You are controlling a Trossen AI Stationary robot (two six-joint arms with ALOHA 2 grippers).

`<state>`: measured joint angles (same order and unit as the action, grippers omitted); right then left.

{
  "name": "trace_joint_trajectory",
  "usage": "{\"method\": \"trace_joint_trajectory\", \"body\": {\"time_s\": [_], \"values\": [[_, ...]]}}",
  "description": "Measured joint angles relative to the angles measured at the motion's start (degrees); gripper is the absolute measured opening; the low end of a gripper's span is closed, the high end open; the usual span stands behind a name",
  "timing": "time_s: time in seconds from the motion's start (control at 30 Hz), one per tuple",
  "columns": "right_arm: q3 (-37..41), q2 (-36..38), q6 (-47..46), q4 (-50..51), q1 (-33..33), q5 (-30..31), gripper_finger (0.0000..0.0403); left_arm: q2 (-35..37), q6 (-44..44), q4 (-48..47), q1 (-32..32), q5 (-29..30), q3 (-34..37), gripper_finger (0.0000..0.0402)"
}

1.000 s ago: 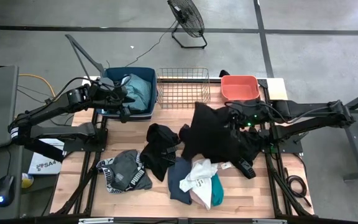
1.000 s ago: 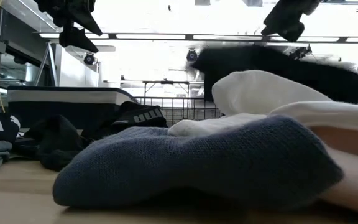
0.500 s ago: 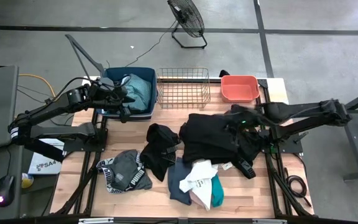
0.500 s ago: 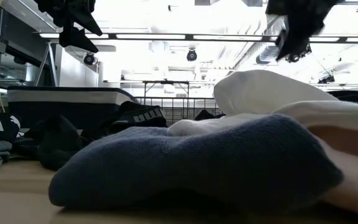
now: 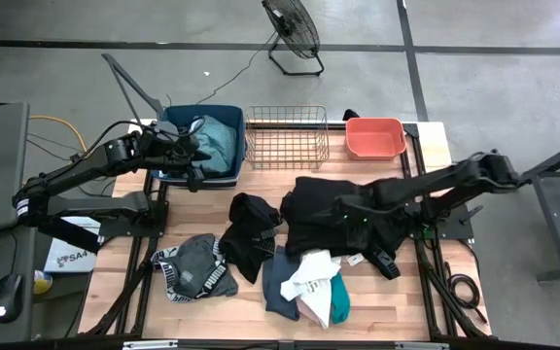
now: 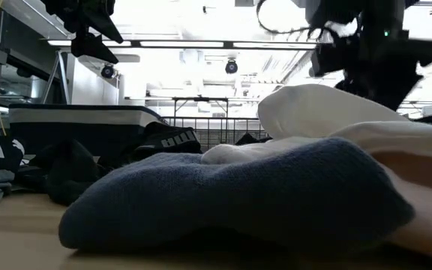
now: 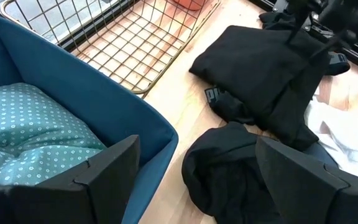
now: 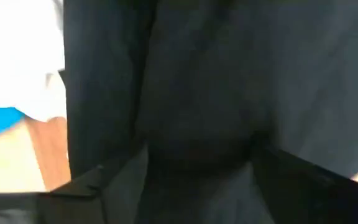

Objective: Pick & Place Cloths
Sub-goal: Put the black shirt into the blue bin

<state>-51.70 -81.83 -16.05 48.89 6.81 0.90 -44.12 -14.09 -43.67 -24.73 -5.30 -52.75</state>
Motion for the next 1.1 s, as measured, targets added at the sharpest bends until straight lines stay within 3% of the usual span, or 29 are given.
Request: {"method": "trace_joint_trajectory", "body": {"time_s": [0.13,0.27,0.4,0.53,0.57,0.63,0.8,1.1], "values": [[0.0,-5.67,-0.39,0.82,0.28,0.88,0.031,0.0,0.0,-0.14,0.02,-0.02,0.0,0.0312],[-0.2,-10.42,-0.54,1.03,0.27,0.78,0.0282,0.0,0.02,-0.16,0.02,-0.02,0.0,0.0312],[-0.37,-13.29,-0.61,1.4,0.26,-0.77,0.0205,0.0,0.02,-0.16,0.01,-0.02,0.0,0.0312],[-0.22,-12.56,-1.92,1.44,0.24,-2.21,0.0073,0.0,0.02,-0.14,0.01,-0.04,0.0,0.0312],[-0.22,-11.62,-2.32,1.42,0.2,-2.45,0.004,0.0,0.02,-0.14,0.0,-0.04,0.0,0.0312],[0.17,-8.81,-3.75,1.8,0.24,-2.4,0.0021,0.0,0.02,-0.14,0.0,-0.04,0.0,0.0312],[-0.18,1.77,-7.06,3.9,0.44,-0.71,0.0015,0.0,-0.35,-0.13,0.0,-0.04,0.02,0.0312],[-4.04,22.2,-8.24,3.52,0.46,7.56,0.0015,0.0,-0.78,-0.1,0.0,-0.02,0.02,0.0312]]}}
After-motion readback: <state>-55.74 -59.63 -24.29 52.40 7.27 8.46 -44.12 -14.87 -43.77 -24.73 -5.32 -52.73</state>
